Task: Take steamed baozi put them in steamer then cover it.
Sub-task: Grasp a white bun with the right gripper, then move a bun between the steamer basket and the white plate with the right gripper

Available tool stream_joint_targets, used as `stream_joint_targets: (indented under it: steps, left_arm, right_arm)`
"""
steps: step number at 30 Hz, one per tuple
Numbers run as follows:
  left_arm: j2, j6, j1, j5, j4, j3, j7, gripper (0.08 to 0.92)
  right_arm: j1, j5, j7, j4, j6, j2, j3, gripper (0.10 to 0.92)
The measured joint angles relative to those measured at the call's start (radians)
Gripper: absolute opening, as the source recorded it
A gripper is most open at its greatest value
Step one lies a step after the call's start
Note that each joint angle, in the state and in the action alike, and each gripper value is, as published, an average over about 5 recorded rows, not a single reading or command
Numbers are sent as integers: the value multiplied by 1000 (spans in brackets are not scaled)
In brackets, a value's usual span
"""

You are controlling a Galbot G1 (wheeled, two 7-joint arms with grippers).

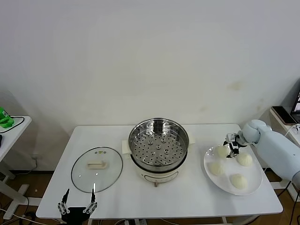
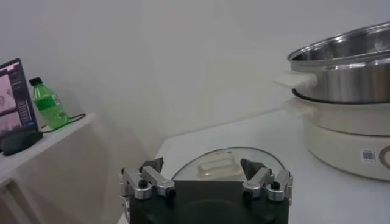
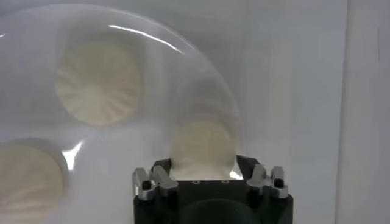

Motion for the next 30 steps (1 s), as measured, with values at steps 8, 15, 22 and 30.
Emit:
stream_joint_targets:
  steps: [8,15,22,30]
  left_arm:
    - [-3,-2,3,0,-7,3,-1,823]
    - [-4,-1,3,1,-7,6,-1,823]
    - [0,0,1,-1,-6,10,0,823]
    - [7,1,-8,3,-3,23,2,823]
  right_arm:
    - [-4,11,1,18,-1,-15,2,467]
    - [17,34,-1,67,-11,-60,-6,467]
    - [70,83,3,164,-35,-141,-44,468]
    - [208,184,1,298,-74,-229,-143,475]
